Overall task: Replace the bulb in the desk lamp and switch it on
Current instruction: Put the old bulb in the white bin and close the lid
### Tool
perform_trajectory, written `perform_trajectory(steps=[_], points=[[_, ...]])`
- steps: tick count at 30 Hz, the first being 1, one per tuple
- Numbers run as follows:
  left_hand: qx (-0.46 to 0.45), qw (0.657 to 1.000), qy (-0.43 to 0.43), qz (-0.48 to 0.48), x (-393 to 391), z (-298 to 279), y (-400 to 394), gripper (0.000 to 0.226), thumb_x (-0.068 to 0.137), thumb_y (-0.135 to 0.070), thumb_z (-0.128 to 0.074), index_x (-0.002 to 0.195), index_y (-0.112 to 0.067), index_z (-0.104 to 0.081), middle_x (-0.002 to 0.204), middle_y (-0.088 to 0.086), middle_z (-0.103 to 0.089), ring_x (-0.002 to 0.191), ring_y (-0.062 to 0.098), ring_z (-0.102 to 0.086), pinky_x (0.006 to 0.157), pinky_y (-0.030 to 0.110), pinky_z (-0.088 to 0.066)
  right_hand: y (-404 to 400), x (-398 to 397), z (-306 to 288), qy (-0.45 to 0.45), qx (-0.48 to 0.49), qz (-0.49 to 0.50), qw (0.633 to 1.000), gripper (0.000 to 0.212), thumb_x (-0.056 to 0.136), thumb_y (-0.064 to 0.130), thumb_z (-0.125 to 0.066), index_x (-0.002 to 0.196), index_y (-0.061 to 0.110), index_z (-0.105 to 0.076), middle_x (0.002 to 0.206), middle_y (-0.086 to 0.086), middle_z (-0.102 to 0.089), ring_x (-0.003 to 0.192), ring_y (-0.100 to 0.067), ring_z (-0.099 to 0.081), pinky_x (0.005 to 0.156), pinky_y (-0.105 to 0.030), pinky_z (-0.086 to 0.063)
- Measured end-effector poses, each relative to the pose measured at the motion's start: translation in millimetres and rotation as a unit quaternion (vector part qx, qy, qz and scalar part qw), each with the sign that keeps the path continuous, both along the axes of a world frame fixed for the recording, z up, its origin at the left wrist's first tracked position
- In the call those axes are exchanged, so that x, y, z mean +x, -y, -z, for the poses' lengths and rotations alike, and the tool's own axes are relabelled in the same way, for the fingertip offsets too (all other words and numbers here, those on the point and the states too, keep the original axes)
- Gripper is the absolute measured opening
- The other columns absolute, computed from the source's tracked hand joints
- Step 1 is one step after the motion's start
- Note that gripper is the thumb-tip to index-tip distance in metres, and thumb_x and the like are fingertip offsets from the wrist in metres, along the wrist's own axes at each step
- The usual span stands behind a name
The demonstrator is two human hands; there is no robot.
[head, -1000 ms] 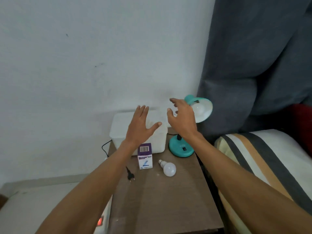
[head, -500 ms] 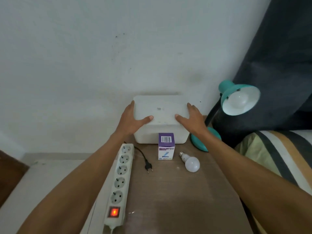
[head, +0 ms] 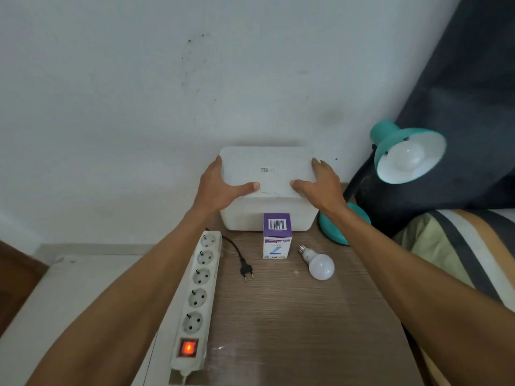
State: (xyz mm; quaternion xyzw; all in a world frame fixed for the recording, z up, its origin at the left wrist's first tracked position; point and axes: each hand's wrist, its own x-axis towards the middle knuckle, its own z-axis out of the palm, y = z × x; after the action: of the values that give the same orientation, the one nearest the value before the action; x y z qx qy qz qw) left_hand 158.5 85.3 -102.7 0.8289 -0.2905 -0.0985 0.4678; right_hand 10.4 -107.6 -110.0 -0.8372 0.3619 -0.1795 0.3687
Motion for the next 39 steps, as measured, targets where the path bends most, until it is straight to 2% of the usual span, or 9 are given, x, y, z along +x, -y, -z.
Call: perform_trajectory(steps=[5,8,11,17,21,27,31,34,39], points=[[-0.004,1.000,0.014,-0.004,-1,-14,-1,0.100,0.072,-0.039,-0.092,0.150,-0.004,-0.039,0.151,0.007,-0.047,0.120,0.005,-0.037,0.095,0.018,-0.028,-1,-3,-13,0.011,-0.011,-0.006,1.000,0.090,0.087,0.041,-0.070,0.157,0.010,-0.023,0.164,-0.012,-0.018,0.151,-0.026,-0.017,0.119,-0.037,-0.017],[-0.015,1.000,0.027,-0.004,-4,-21,-5,0.100,0.071,-0.042,-0.092,0.149,-0.007,-0.040,0.132,-0.008,-0.046,0.119,0.004,-0.038,0.096,0.022,-0.031,-5,-8,-22,0.020,-0.019,-0.006,1.000,0.090,0.086,0.040,-0.070,0.157,0.010,-0.022,0.164,-0.010,-0.019,0.150,-0.026,-0.018,0.118,-0.037,-0.019],[-0.021,0.999,0.047,-0.003,-12,-30,-13,0.098,0.068,-0.047,-0.092,0.146,-0.013,-0.043,0.128,-0.015,-0.043,0.123,0.009,-0.045,0.096,0.024,-0.035,-12,-16,-35,0.025,-0.027,-0.007,0.999,0.092,0.085,0.039,-0.071,0.157,0.009,-0.021,0.162,-0.010,-0.023,0.148,-0.026,-0.023,0.117,-0.037,-0.023],[-0.035,0.998,0.061,0.000,-49,-43,-44,0.098,0.065,-0.054,-0.092,0.143,-0.021,-0.043,0.132,-0.015,-0.048,0.123,0.011,-0.048,0.100,0.031,-0.042,-46,-53,-53,0.039,-0.019,0.003,0.999,0.098,0.078,0.047,-0.072,0.155,0.011,-0.023,0.158,-0.009,-0.030,0.144,-0.027,-0.030,0.117,-0.048,-0.031],[-0.035,0.998,0.058,0.000,-89,-40,-75,0.096,0.063,-0.059,-0.091,0.140,-0.025,-0.046,0.133,-0.014,-0.052,0.122,0.011,-0.051,0.102,0.035,-0.047,-78,-93,-52,0.038,-0.038,0.008,0.999,0.095,0.079,0.044,-0.072,0.154,0.010,-0.025,0.155,-0.008,-0.034,0.141,-0.027,-0.034,0.114,-0.046,-0.035],[-0.034,0.998,0.056,-0.005,-155,-10,-123,0.089,0.063,-0.055,-0.092,0.134,-0.027,-0.047,0.125,-0.013,-0.055,0.116,0.011,-0.052,0.098,0.034,-0.048,-128,-158,-24,0.021,-0.038,0.028,0.999,0.093,0.067,0.051,-0.067,0.146,0.010,-0.039,0.140,-0.009,-0.047,0.127,-0.030,-0.047,0.104,-0.048,-0.044],[0.018,0.999,0.030,-0.020,-197,31,-151,0.105,0.062,-0.064,-0.088,0.146,-0.028,-0.036,0.142,-0.003,-0.052,0.126,0.018,-0.051,0.103,0.036,-0.046,-158,-197,16,-0.024,-0.033,0.025,0.999,0.094,0.082,0.040,-0.074,0.156,0.012,-0.023,0.160,-0.010,-0.027,0.144,-0.030,-0.030,0.115,-0.045,-0.030],[0.075,0.997,0.002,-0.028,-225,61,-164,0.119,0.067,-0.065,-0.085,0.158,-0.026,-0.019,0.163,0.001,-0.034,0.145,0.025,-0.038,0.115,0.043,-0.037,-176,-223,49,-0.050,-0.018,0.040,0.998,0.093,0.085,0.041,-0.072,0.157,0.018,-0.018,0.161,-0.008,-0.025,0.144,-0.031,-0.031,0.114,-0.046,-0.031],[0.115,0.993,-0.020,-0.011,-253,95,-176,0.118,0.071,-0.063,-0.083,0.158,-0.024,-0.014,0.163,0.001,-0.031,0.147,0.024,-0.035,0.117,0.044,-0.035,-187,-252,85,-0.092,0.009,0.040,0.995,0.092,0.085,0.045,-0.071,0.157,0.022,-0.018,0.161,-0.007,-0.025,0.144,-0.032,-0.030,0.113,-0.048,-0.032]])
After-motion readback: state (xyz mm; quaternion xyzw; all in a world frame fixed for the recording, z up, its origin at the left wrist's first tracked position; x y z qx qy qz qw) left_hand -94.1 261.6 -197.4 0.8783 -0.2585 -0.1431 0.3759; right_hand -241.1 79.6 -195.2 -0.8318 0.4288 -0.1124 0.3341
